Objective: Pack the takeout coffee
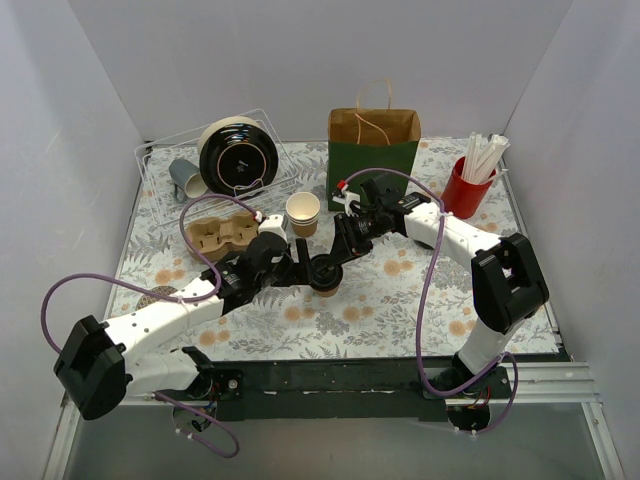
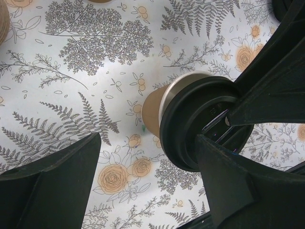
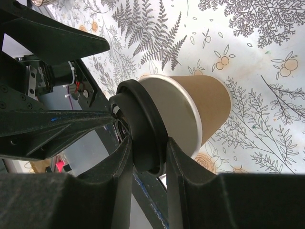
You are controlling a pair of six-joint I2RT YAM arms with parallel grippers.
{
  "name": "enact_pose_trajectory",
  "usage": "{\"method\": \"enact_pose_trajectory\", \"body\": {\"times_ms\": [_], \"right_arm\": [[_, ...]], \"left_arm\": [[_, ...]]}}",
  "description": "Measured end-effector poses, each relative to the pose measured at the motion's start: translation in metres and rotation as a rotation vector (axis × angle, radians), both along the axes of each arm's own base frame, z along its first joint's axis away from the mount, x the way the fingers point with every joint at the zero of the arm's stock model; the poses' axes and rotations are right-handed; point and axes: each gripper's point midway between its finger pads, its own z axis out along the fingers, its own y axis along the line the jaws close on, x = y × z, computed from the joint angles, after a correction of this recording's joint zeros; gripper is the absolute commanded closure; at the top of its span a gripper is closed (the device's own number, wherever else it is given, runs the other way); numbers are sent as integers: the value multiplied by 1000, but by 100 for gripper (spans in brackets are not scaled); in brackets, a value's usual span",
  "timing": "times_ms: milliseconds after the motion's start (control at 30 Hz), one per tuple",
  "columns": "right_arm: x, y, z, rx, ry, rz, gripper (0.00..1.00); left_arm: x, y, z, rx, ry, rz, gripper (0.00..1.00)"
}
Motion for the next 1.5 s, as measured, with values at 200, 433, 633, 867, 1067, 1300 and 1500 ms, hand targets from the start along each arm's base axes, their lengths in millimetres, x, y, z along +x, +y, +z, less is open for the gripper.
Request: {"method": "enact_pose_trajectory", "body": {"times_ms": [200,433,633,867,1067,1300,1500], "right_arm": [[1,-2,-3,-16,-1,-8,69],[3,-4,-4,-24,-7,-15,61],[5,-5,-5,-30,-9,-23,71],[8,-7,-4,-34,-13,-31,87],[11,-6,2,-14,-14,-35,89],[12,-6,10,30,12,-31,89],[17,-8,15,40,4,-40,89]], "left_arm": [[2,-2,-4,6,2,-1,21],[4,-4,-7,8,2,-1,21],[5,-4,-8,13,2,-2,21],[5,-3,-9,22,-1,-3,21],[6,1,-2,28,-9,10,19],[9,3,15,13,-42,26,19],[9,3,12,28,-36,23,18]]}}
